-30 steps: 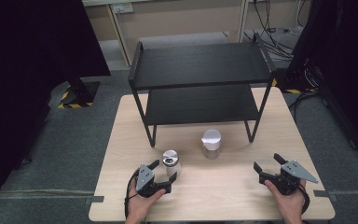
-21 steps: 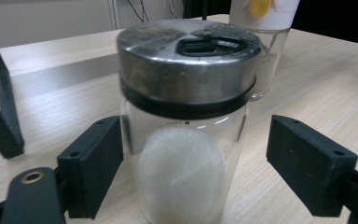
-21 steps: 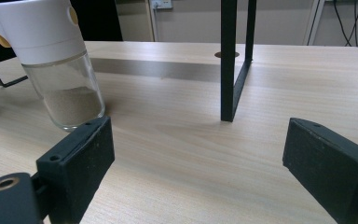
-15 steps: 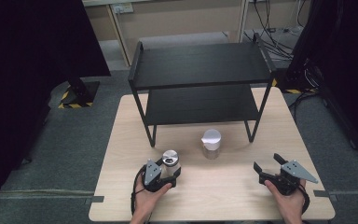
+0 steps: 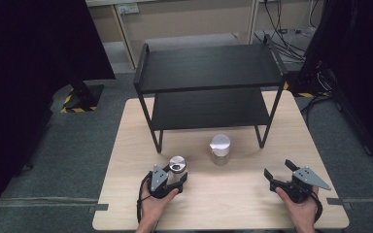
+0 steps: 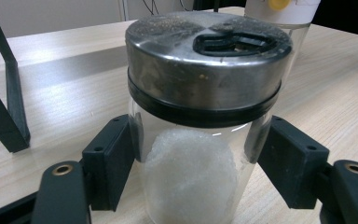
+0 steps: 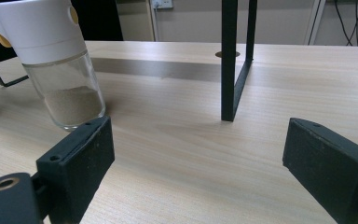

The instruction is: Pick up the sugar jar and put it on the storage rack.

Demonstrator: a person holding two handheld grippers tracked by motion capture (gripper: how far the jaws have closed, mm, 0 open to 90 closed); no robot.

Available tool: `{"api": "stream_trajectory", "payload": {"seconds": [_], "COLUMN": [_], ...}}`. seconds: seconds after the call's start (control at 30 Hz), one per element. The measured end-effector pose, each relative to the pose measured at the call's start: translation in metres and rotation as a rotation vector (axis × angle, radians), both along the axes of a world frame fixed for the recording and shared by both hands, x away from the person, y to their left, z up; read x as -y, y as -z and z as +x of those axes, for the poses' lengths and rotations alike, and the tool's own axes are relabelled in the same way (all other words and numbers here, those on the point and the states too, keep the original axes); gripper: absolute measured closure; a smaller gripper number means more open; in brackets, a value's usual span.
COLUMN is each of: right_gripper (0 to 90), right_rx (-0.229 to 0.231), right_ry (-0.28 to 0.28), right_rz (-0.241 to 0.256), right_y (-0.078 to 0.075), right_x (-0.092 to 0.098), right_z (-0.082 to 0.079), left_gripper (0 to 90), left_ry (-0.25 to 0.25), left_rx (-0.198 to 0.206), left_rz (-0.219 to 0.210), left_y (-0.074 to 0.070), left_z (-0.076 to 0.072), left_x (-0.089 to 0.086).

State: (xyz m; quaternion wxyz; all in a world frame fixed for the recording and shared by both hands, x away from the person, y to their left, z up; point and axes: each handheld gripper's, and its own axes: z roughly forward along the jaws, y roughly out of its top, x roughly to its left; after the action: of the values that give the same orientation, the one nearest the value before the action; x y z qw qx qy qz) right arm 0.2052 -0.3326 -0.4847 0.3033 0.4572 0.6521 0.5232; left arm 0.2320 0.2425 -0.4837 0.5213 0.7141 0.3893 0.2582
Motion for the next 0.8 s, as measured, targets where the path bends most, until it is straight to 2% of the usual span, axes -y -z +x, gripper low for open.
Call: {"api": "stream_trajectory", "payload": {"seconds": [0.07, 0.17, 0.3, 0.5, 0.8], "right_gripper": [9.1, 9.1, 9.1, 9.1, 9.1], "right_rx": [0.000, -0.001, 0.000, 0.000, 0.000], "right_ry": [-0.001, -0.002, -0.003, -0.002, -0.001], "right_rz": [0.001, 0.003, 0.003, 0.002, 0.001], "right_y": [0.000, 0.000, 0.000, 0.000, 0.000], "right_x": [0.000, 0.001, 0.001, 0.001, 0.000], "right_z": [0.000, 0.000, 0.000, 0.000, 0.000], "left_gripper": [29.9, 30.0, 30.0, 30.0, 30.0], "left_ry": [0.003, 0.010, 0.019, 0.022, -0.011], "left_rx": [0.003, 0.004, 0.035, 0.119, 0.244], "left_rz": [-0.004, -0.036, -0.060, -0.102, -0.133], "left_y": [0.001, 0.003, 0.008, 0.007, -0.007], "left_z": [0.000, 0.000, -0.002, -0.011, -0.030], "left_x": [-0.001, -0.005, -0.008, -0.010, -0.009]}}
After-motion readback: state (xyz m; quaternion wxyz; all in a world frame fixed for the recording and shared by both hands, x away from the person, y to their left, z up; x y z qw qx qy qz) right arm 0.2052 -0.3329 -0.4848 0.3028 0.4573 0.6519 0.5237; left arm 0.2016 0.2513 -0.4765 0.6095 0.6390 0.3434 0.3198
